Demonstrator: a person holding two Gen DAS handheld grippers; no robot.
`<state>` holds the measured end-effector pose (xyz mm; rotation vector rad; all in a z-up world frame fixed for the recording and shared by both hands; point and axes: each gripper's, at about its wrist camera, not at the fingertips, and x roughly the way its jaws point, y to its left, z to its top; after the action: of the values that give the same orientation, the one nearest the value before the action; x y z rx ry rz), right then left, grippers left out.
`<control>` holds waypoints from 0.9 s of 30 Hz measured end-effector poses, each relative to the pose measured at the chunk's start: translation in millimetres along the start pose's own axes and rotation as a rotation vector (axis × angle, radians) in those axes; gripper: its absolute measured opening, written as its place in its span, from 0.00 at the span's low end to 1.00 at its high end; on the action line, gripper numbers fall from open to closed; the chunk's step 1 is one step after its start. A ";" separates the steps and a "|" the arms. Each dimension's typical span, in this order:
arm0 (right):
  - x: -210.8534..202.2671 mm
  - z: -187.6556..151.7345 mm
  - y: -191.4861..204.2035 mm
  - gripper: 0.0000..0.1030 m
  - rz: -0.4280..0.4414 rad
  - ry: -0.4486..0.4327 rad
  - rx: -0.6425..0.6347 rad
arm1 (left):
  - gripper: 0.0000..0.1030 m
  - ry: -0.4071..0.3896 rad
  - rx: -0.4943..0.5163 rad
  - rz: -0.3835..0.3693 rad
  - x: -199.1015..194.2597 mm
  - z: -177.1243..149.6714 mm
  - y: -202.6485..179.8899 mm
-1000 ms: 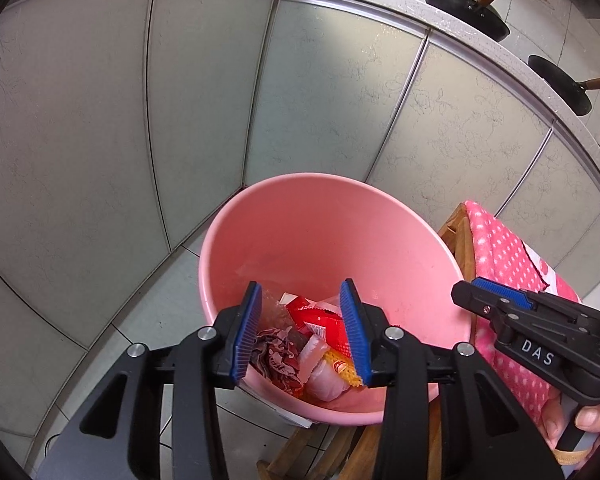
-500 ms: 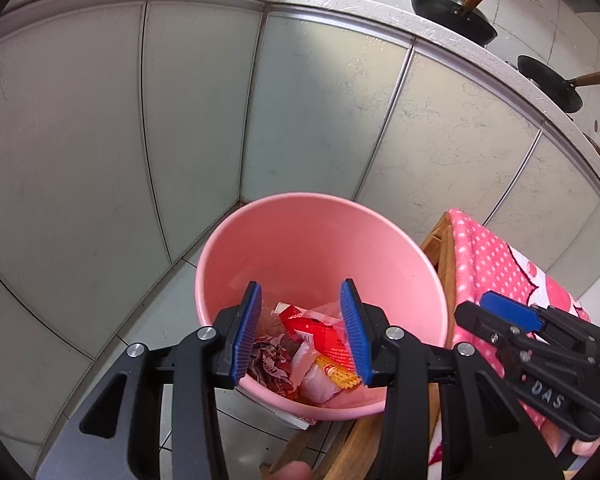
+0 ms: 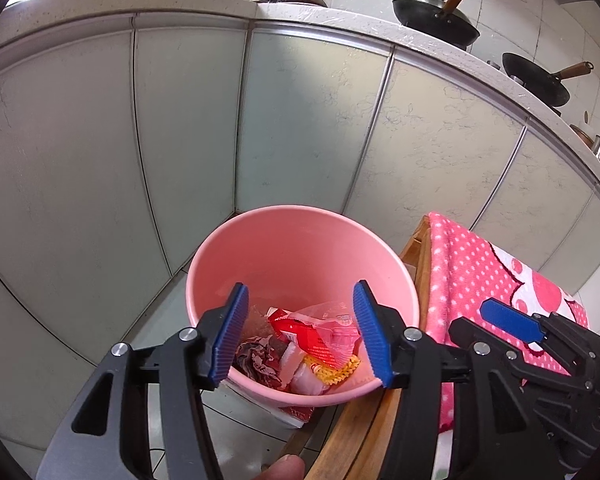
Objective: Collect trash
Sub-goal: 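Withdraw both tools from the bucket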
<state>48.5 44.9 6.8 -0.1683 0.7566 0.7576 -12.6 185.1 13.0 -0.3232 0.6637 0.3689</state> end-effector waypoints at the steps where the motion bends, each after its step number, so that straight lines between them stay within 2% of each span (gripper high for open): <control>1: -1.8 -1.0 -0.2 0.41 -0.001 -0.002 0.002 | 0.53 -0.003 -0.001 0.002 -2.4 -0.2 -1.2; 27: -43.0 -21.5 -17.6 0.43 -0.004 -0.052 0.054 | 0.54 -0.052 0.073 0.032 -39.4 -19.5 -42.5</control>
<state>27.6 -0.4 18.0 -0.1010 0.7267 0.7340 -33.4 130.6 31.4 -0.2336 0.6304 0.3812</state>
